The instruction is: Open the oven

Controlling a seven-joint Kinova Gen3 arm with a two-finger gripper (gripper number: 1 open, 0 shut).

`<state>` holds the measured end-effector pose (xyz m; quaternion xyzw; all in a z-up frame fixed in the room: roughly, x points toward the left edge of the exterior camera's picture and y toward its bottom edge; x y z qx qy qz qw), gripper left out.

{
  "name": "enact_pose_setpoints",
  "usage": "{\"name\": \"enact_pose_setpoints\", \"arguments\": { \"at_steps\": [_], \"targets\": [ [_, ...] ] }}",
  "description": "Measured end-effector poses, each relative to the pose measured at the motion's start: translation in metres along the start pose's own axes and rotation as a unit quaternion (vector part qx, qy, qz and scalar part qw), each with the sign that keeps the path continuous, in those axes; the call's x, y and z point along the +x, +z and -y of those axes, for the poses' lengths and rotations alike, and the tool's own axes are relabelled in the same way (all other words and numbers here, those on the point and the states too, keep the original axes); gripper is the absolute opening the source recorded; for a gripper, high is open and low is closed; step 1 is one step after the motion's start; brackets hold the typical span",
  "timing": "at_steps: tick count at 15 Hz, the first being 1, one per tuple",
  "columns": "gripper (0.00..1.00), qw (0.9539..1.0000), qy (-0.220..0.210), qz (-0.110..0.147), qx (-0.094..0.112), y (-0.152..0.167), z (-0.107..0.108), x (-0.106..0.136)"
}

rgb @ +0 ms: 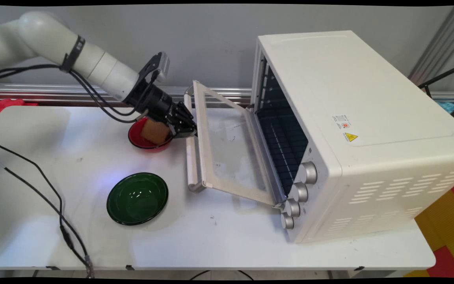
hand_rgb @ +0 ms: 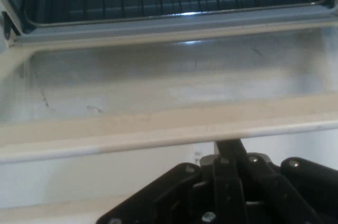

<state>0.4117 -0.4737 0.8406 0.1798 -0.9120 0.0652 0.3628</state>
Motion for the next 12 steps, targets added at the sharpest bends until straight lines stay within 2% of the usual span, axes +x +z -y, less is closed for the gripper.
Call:
{"name": "enact_pose_setpoints", "arguments": {
  "at_steps": [4, 12],
  "targets": [
    [0.00, 1.0000, 0.003, -0.006, 0.004, 0.007, 0.002, -0.019],
    [0.00, 0.9999, 0.004, -0.007, 0.007, 0.011, 0.003, -0.041]
  ]
}}
